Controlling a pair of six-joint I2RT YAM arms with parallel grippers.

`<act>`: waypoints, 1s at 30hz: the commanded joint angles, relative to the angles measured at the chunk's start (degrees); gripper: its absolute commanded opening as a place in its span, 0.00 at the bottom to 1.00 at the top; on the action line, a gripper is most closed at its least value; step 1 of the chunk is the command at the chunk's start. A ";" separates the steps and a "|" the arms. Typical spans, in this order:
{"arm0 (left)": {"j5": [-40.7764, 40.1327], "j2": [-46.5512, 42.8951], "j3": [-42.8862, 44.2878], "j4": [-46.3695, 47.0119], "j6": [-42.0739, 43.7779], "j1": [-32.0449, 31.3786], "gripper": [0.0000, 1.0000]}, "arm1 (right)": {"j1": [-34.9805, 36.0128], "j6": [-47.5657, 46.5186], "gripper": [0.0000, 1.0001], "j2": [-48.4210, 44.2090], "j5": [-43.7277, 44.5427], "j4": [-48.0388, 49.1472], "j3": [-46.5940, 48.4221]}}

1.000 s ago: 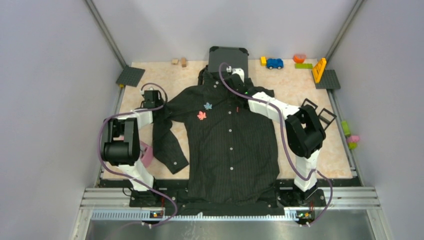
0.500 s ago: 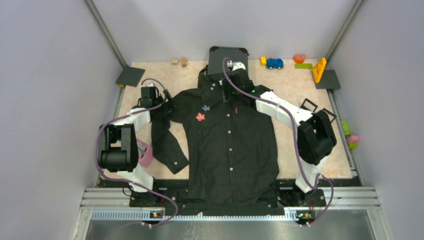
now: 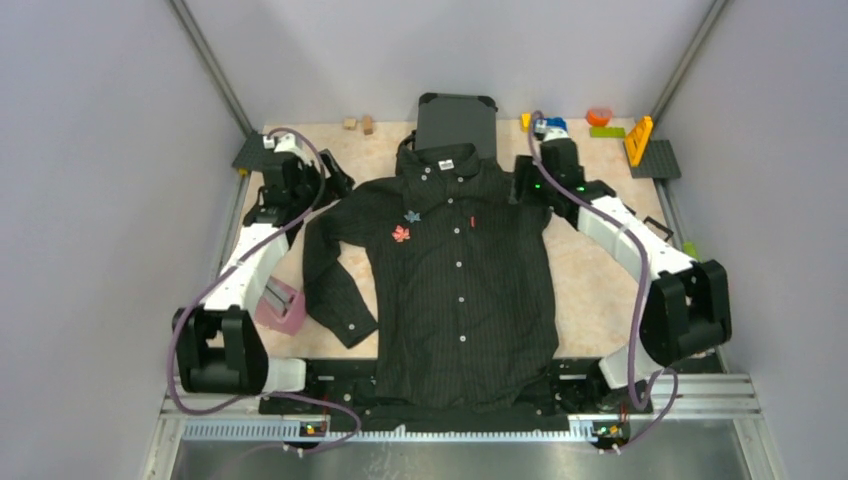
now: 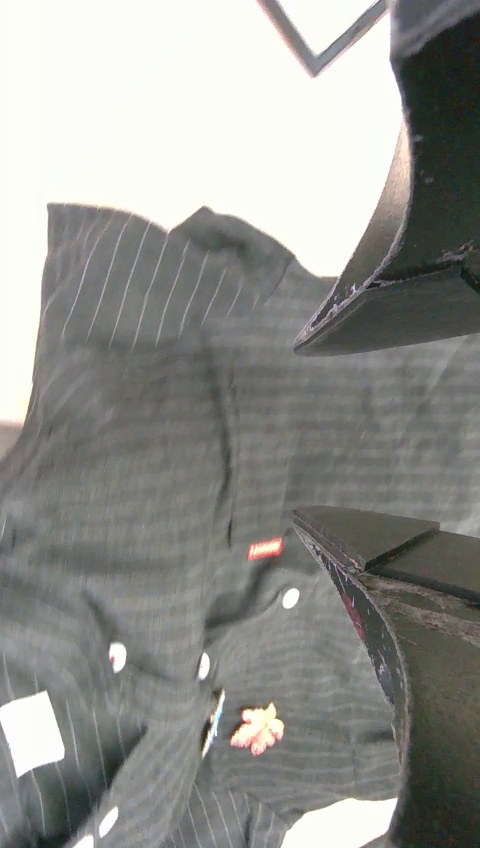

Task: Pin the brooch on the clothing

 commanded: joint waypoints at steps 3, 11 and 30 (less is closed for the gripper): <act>-3.17 -14.54 2.86 -4.45 3.56 0.09 0.95 | -9.84 1.34 0.59 -15.23 -2.45 -0.42 -7.28; -10.80 -30.26 8.09 -15.42 9.64 0.10 0.97 | -12.21 -3.00 0.59 -33.23 7.23 3.87 -15.20; -12.95 -47.54 -10.72 -6.99 15.11 0.04 0.99 | -12.09 -11.45 0.59 -53.14 12.47 22.72 -36.62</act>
